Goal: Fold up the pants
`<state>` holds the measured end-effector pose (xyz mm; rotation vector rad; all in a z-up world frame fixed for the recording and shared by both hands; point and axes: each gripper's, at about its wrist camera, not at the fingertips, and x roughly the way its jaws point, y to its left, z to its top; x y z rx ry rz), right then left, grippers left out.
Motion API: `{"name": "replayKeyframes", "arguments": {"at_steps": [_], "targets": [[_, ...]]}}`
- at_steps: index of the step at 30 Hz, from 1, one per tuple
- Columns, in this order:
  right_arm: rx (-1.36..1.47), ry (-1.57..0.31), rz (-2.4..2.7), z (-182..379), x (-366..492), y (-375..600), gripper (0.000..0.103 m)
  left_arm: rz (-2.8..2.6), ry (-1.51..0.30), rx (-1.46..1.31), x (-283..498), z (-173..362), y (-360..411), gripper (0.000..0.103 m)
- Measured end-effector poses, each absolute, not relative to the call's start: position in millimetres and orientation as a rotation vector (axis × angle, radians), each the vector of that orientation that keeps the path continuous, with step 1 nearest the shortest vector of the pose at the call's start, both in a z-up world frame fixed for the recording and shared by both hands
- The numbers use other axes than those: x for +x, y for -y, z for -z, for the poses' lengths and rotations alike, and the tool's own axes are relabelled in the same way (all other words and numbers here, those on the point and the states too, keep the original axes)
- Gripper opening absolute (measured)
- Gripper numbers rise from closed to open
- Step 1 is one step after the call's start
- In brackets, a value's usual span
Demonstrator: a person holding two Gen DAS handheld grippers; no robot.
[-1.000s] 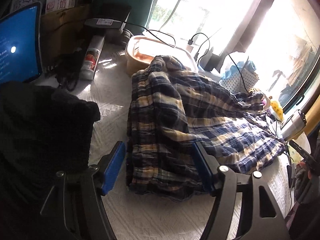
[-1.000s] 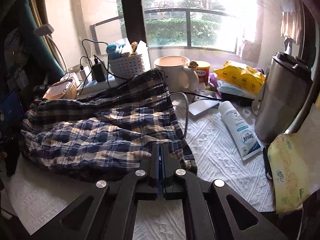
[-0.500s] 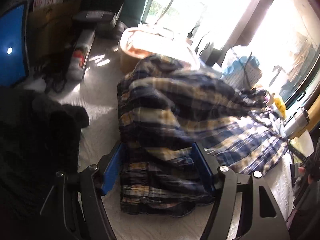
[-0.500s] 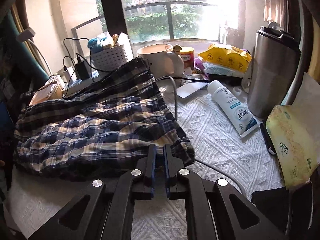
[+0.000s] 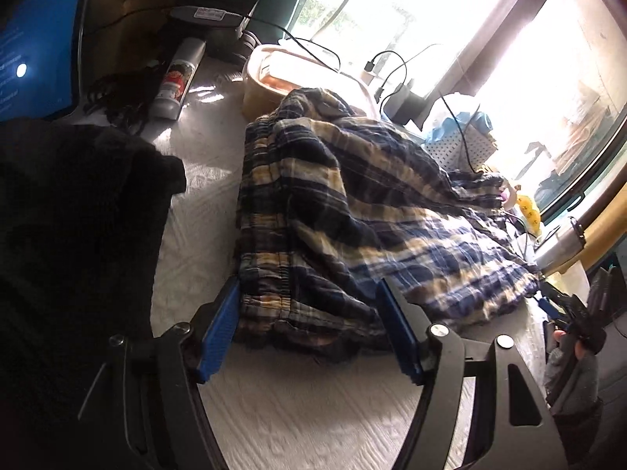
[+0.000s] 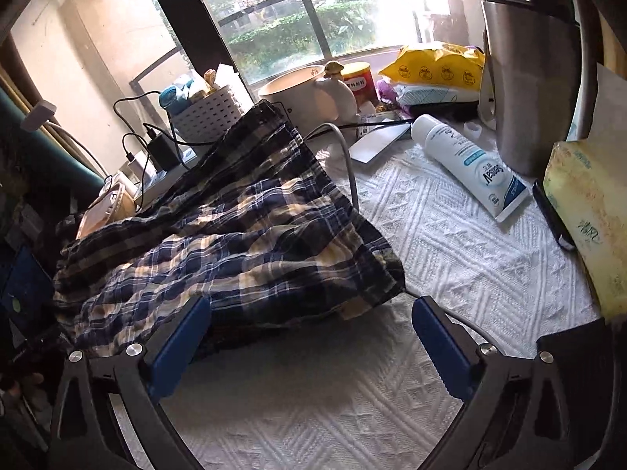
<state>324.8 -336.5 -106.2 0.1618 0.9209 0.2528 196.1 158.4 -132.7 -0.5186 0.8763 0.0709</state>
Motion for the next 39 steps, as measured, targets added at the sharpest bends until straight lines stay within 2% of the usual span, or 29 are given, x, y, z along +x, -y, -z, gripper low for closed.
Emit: {"name": "replayKeyframes", "arguments": {"at_steps": [3, 5, 9, 15, 17, 23, 28, 30, 31, 32, 33, 34, 39], "targets": [[0.229, -0.942, -0.250, 113, 326, 339, 0.102, -0.076, -0.898, -0.550, 195, 138, -158, 0.069], [0.304, -0.953, -0.242, 111, 326, 344, 0.095, -0.081, -0.897, -0.566, 191, 136, -159, 0.069], [0.314, -0.957, -0.276, 95, 312, 338, 0.095, -0.104, -0.861, -0.504, 187, 125, -153, 0.069], [0.421, -0.996, -0.259, 122, 335, 346, 0.095, -0.084, -0.897, -0.535, 204, 148, -157, 0.069], [0.451, -1.009, -0.278, 125, 341, 342, 0.089, -0.080, -0.909, -0.548, 210, 151, -158, 0.069], [0.431, -1.024, -0.305, 126, 332, 333, 0.088, -0.085, -0.907, -0.498, 222, 154, -152, 0.070], [0.472, -0.970, -0.294, 130, 354, 334, 0.087, -0.081, -0.925, -0.458, 229, 154, -150, 0.070], [0.494, -0.944, -0.292, 134, 361, 336, 0.065, -0.069, -0.908, -0.453, 229, 154, -151, 0.069], [0.517, -0.947, -0.295, 139, 365, 337, 0.025, -0.067, -0.903, -0.441, 229, 155, -150, 0.061], [0.549, -0.961, -0.297, 146, 368, 340, 0.009, -0.075, -0.894, -0.418, 229, 155, -149, 0.037], [0.576, -0.971, -0.298, 152, 369, 342, 0.008, -0.067, -0.897, -0.415, 229, 155, -150, 0.027], [0.570, -0.966, -0.302, 153, 366, 341, 0.007, -0.045, -0.916, -0.438, 229, 157, -152, 0.024], [0.437, -0.891, -0.304, 116, 334, 328, 0.005, -0.017, -0.912, -0.411, 218, 145, -153, 0.023]]}}
